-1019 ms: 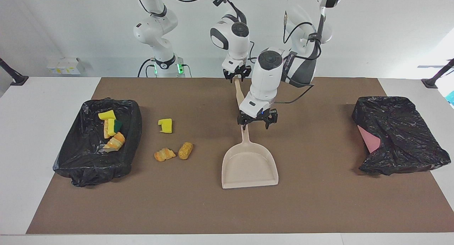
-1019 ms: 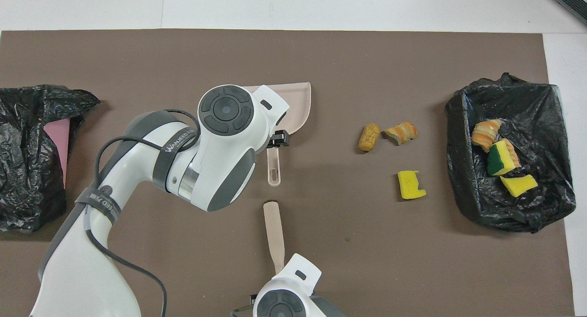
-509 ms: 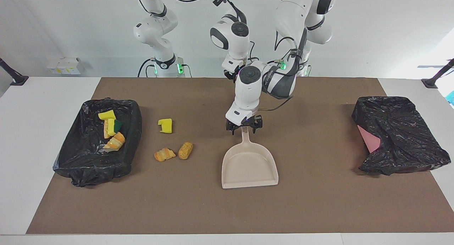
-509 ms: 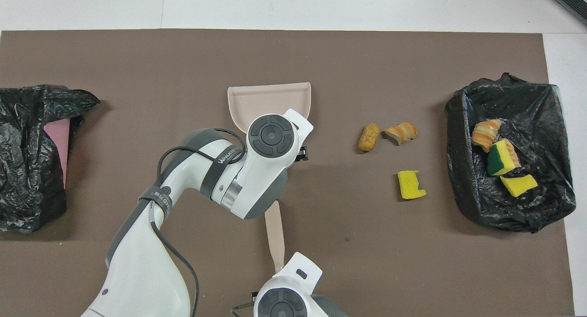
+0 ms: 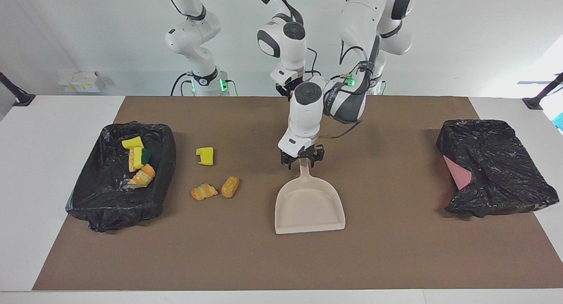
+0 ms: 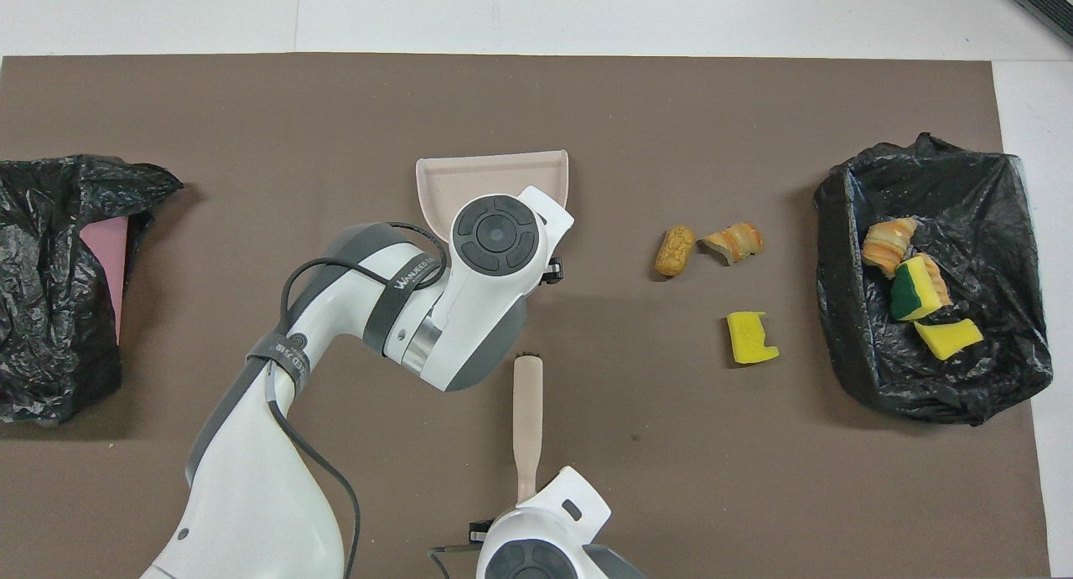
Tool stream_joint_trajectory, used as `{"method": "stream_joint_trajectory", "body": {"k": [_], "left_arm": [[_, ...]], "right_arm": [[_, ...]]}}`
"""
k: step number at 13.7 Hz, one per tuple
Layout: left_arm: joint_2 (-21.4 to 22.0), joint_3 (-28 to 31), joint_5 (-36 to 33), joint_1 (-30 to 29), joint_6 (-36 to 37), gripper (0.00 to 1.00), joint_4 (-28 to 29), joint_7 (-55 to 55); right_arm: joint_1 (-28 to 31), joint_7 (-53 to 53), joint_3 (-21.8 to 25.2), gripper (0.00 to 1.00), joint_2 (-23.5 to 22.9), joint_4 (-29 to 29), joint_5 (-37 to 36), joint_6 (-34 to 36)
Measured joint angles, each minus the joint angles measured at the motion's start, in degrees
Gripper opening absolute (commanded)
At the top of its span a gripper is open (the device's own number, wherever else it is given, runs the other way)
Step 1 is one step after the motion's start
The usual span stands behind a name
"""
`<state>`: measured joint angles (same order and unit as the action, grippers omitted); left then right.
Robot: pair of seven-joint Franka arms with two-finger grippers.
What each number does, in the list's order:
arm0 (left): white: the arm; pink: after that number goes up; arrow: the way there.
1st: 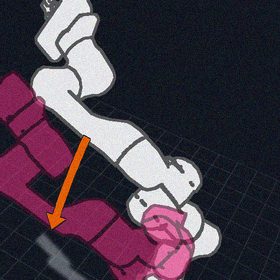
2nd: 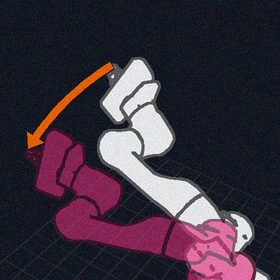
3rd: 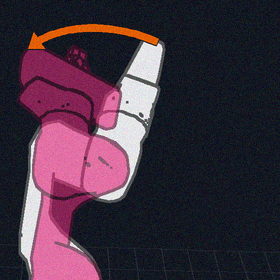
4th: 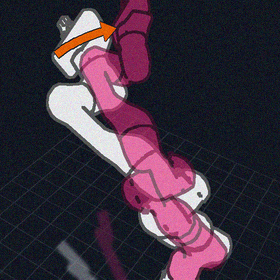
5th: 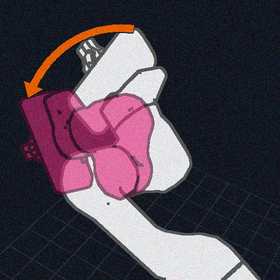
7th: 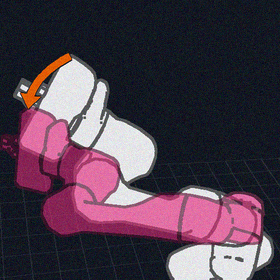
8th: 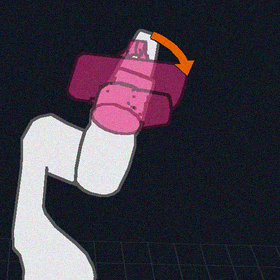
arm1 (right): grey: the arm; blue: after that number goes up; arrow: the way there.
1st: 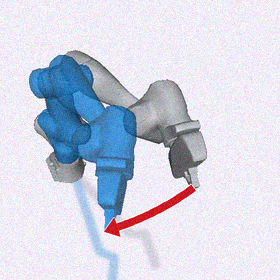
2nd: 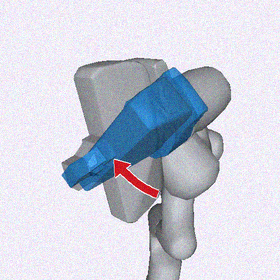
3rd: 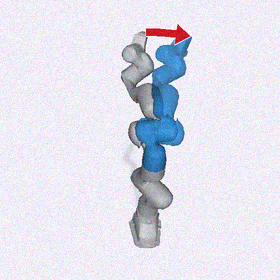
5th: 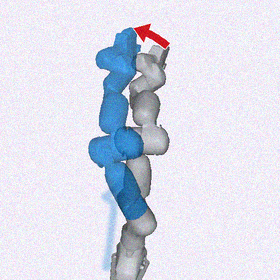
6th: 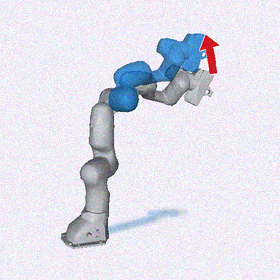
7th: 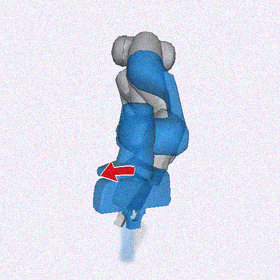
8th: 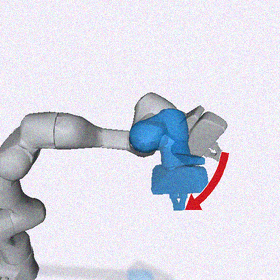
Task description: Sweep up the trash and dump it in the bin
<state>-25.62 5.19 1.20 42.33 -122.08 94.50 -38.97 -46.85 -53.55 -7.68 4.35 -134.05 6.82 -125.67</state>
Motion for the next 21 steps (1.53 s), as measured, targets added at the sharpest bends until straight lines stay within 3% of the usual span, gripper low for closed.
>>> {"method": "stream_joint_trajectory", "body": {"k": [3,9,12,15,18,21], "left_arm": [[-0.01,0.04,0.00,-0.01,0.43,0.00,-0.07,0.01],[1.81,0.78,-0.04,-0.40,2.36,0.00,-0.65,3.59],[4.96,1.20,-0.11,-2.11,7.96,0.00,-0.78,16.06],[6.14,1.29,-0.43,-3.13,9.71,0.00,-0.77,27.84],[6.13,1.33,-1.35,-3.59,10.51,0.00,-0.70,44.53],[6.12,1.38,-1.58,-4.71,10.72,0.00,-0.45,57.75]], "right_arm": [[1.43,-3.21,0.00,0.00,3.71,-1.60,-3.61,5.12],[11.99,-3.21,0.11,0.00,13.89,-6.47,-3.96,15.45],[17.52,-2.12,0.13,0.00,16.93,-9.00,-4.20,19.98],[23.86,1.66,0.08,0.00,17.10,-9.68,-6.04,23.41],[33.32,10.26,0.18,0.00,16.96,-11.22,-6.16,23.62],[36.38,12.76,0.20,0.00,15.79,-11.74,-6.17,20.27]]}}
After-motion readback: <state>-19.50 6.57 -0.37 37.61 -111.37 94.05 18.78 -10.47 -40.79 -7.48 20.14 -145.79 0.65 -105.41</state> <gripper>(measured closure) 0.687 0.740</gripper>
